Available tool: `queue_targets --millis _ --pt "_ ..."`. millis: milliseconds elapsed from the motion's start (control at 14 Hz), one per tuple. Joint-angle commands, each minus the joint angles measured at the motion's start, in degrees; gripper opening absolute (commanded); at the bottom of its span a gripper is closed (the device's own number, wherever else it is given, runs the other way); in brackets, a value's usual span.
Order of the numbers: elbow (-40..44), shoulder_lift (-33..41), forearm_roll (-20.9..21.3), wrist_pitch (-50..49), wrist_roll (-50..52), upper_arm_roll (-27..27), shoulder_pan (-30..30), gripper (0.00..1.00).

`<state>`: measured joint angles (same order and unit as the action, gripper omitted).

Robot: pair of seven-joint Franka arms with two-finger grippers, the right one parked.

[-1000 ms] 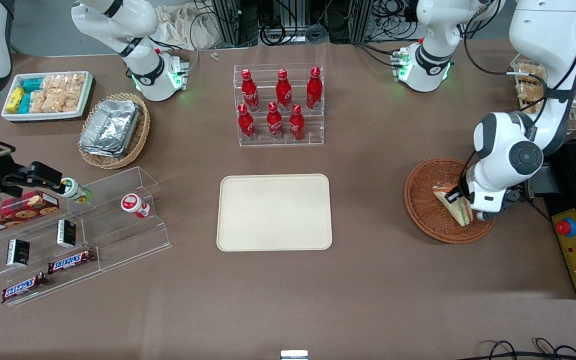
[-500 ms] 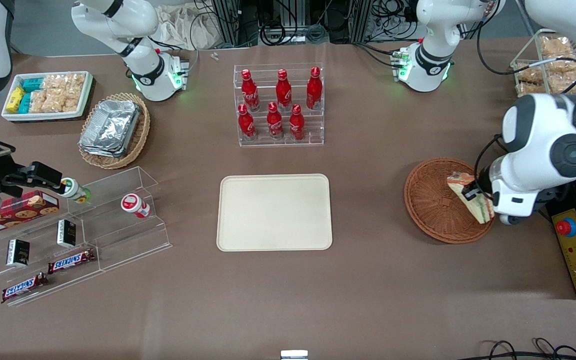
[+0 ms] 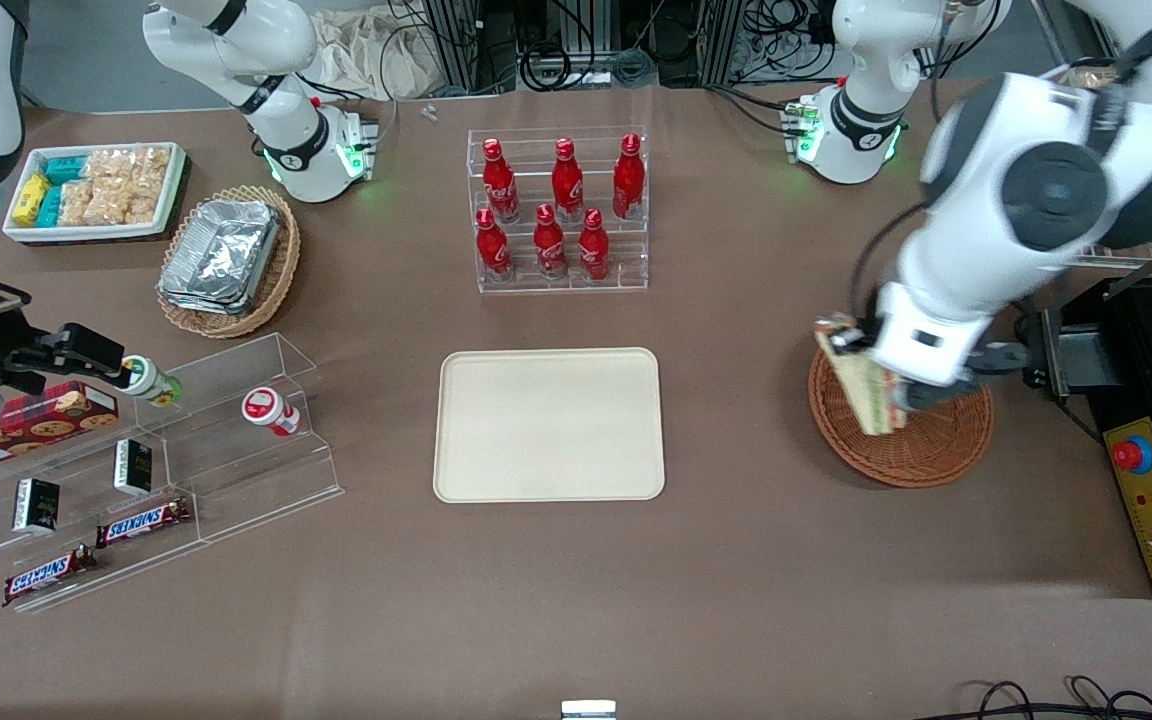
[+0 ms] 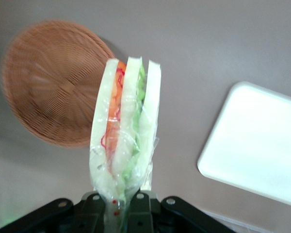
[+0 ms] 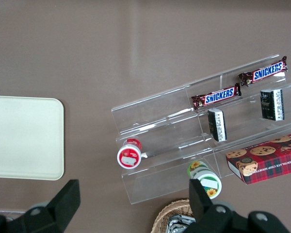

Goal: Place sandwich from basket to tray
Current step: 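Lift the sandwich out of the basket and carry it toward the tray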

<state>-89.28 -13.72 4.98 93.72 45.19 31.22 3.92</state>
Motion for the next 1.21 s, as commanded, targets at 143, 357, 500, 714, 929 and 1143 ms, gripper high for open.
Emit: queue_targets --millis 143,357,500,714,929,1143 --pt "2.1 -13.1 0.4 5.6 2.6 0.8 -11.6 0.0" --pt "2.3 -21.5 1.4 14.1 2.5 0.8 -15.2 0.0" --pt "2.3 -26.1 2.5 17.3 2.2 0.3 -16.7 0.0" --pt "3.1 -31.3 8.5 20.3 3.4 0.3 -18.4 0.0" --pt "5.5 -33.6 8.9 22.2 3.6 0.2 -18.4 0.0" --pt "6.7 -34.1 8.8 22.8 3.6 -3.2 -19.6 0.0"
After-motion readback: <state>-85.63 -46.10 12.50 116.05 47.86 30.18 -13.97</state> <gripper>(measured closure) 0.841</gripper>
